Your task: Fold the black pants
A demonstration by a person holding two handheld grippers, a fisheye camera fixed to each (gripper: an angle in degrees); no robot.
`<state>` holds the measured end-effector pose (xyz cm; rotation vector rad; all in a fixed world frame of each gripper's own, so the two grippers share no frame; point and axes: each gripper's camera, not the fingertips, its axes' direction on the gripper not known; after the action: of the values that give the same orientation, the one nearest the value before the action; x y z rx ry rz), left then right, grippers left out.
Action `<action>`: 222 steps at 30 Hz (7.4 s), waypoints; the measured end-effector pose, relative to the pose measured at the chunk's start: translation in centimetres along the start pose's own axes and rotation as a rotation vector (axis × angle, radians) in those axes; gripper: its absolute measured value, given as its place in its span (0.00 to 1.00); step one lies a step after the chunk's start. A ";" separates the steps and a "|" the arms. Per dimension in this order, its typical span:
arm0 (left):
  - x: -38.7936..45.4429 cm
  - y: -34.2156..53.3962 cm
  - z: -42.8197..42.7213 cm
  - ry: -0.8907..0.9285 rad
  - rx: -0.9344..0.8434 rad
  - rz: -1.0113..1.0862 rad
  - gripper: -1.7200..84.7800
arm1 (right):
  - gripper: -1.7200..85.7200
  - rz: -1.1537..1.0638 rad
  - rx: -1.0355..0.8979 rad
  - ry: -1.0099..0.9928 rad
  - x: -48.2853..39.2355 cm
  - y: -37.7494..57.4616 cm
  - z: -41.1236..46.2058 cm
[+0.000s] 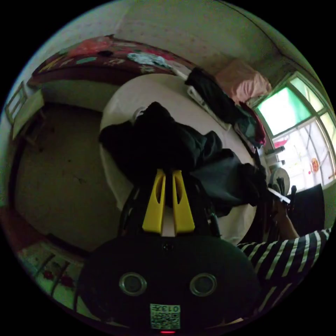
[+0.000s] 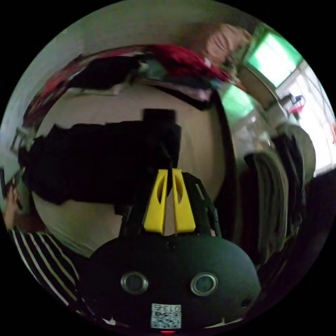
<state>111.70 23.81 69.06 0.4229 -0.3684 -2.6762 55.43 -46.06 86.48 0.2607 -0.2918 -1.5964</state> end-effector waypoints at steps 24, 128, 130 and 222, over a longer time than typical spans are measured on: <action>-4.4 -1.5 -6.0 -0.200 -0.071 -0.013 0.08 | 0.05 0.234 -0.205 0.023 6.4 6.9 4.1; -1.0 -9.1 -11.6 -0.266 -0.084 -0.274 0.04 | 0.03 -0.300 -0.221 -0.017 1.1 3.8 10.7; 0.5 -9.4 -12.1 -0.243 -0.050 -0.244 0.03 | 0.03 -0.308 -0.223 -0.019 1.8 3.6 10.6; 81.3 -33.9 44.3 0.065 -0.638 1.253 0.07 | 0.07 -0.172 -0.255 0.310 27.3 -35.6 17.9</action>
<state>13.78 27.45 79.90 0.0192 0.2171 -1.4149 14.64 -71.48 91.40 0.3371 0.1774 -1.7137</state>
